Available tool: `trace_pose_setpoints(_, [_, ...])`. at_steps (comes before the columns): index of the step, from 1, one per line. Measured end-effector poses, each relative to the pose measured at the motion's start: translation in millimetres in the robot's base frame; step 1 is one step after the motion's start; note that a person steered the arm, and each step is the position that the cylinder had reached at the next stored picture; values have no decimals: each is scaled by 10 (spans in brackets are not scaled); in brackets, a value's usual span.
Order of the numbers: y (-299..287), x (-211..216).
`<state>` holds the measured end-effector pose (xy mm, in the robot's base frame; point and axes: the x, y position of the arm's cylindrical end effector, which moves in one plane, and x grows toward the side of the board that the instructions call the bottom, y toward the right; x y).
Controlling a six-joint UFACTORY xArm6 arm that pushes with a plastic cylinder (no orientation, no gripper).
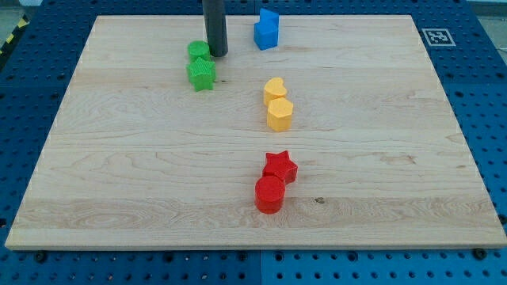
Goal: Push the yellow heart a bit down
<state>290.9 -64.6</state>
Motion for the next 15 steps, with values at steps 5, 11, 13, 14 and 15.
trace_pose_setpoints(5, [411,873])
trace_pose_setpoints(11, [961,920])
trace_pose_setpoints(13, [1022,972])
trace_pose_setpoints(14, [1081,1082])
trace_pose_setpoints(15, [1080,1067])
